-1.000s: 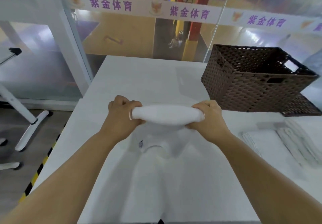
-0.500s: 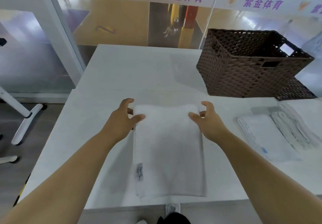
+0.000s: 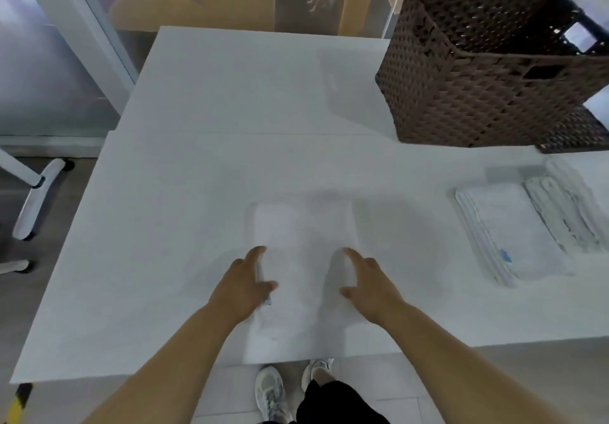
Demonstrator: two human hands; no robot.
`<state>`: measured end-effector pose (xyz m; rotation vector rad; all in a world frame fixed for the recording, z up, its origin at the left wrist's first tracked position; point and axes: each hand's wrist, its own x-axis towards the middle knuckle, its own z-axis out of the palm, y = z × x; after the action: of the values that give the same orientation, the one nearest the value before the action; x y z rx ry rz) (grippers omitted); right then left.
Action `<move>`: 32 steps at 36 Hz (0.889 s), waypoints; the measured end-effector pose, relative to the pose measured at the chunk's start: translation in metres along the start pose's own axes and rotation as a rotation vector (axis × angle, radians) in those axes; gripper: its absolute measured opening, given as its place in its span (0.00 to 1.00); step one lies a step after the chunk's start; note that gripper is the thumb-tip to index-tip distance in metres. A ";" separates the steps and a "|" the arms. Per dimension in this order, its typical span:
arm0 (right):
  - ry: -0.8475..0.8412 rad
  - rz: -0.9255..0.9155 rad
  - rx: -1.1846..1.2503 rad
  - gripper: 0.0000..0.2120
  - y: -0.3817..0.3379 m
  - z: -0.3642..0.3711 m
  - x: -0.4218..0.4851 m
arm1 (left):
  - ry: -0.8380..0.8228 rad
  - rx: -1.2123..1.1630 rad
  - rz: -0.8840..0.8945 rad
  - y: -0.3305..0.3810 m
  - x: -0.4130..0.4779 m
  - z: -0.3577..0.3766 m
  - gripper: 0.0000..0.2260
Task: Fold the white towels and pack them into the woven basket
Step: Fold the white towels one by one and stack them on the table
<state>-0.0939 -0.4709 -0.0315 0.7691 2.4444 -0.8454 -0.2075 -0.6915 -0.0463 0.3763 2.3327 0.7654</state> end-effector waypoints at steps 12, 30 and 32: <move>0.072 0.151 0.294 0.31 0.022 0.020 -0.014 | 0.004 -0.301 -0.049 0.010 -0.006 0.020 0.28; 0.113 0.277 0.422 0.30 0.085 -0.015 -0.021 | -0.167 -0.407 0.017 0.063 0.012 0.066 0.24; 0.095 0.258 0.420 0.31 0.095 -0.028 -0.015 | -0.172 -0.403 0.016 0.074 0.017 0.070 0.24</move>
<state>-0.0290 -0.3951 -0.0428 1.2681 2.2014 -1.2580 -0.1688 -0.5959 -0.0530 0.2700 1.9586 1.1358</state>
